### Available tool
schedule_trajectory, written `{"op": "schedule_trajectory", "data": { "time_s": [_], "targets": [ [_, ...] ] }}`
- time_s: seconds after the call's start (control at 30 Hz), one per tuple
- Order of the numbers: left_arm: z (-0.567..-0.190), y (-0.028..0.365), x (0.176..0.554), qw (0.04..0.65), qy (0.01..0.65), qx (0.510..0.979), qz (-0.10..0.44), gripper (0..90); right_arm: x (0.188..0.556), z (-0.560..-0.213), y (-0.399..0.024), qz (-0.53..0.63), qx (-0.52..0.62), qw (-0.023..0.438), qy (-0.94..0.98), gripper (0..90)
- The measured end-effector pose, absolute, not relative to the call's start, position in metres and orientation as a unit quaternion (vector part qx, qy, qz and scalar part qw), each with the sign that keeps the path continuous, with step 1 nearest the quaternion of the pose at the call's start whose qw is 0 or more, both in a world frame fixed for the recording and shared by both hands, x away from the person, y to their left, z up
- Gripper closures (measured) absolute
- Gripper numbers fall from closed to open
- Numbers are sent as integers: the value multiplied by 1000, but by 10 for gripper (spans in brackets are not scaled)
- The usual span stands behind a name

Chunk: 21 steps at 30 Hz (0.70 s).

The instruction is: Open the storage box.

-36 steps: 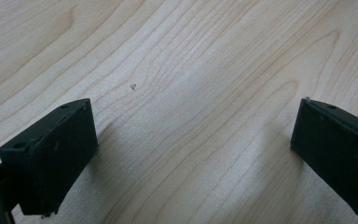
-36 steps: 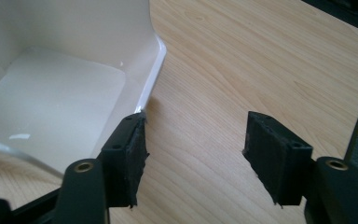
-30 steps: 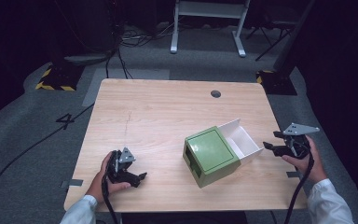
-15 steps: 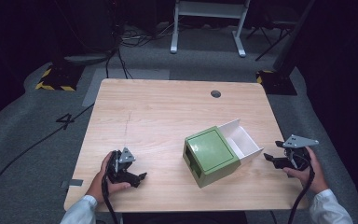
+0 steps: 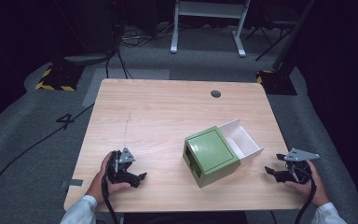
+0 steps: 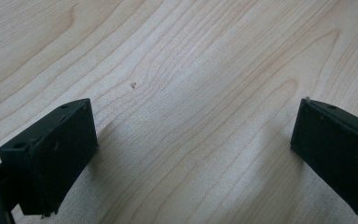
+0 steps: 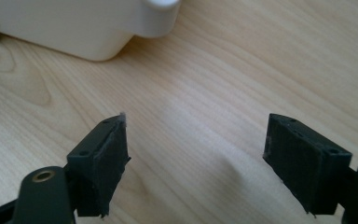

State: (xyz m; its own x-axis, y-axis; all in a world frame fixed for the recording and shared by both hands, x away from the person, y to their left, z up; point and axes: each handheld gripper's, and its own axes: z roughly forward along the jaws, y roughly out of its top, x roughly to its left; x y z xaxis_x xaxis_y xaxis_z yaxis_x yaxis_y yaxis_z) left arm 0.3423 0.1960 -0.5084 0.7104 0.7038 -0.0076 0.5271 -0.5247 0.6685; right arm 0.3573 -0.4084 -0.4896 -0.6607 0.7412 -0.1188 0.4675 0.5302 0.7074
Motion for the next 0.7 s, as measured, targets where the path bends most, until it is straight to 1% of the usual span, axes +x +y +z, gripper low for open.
{"op": "schedule_trajectory", "data": {
  "time_s": [0.3,0.4,0.7],
  "targets": [
    [-508,196,342,332,357,863,133,5,347,-502,-417,347,373,194,839,215],
    [-508,196,342,332,356,863,132,5,344,-506,-423,364,387,186,827,197],
    [-508,196,342,332,356,863,133,5,343,-508,-425,364,402,186,819,174]
  ]
}}
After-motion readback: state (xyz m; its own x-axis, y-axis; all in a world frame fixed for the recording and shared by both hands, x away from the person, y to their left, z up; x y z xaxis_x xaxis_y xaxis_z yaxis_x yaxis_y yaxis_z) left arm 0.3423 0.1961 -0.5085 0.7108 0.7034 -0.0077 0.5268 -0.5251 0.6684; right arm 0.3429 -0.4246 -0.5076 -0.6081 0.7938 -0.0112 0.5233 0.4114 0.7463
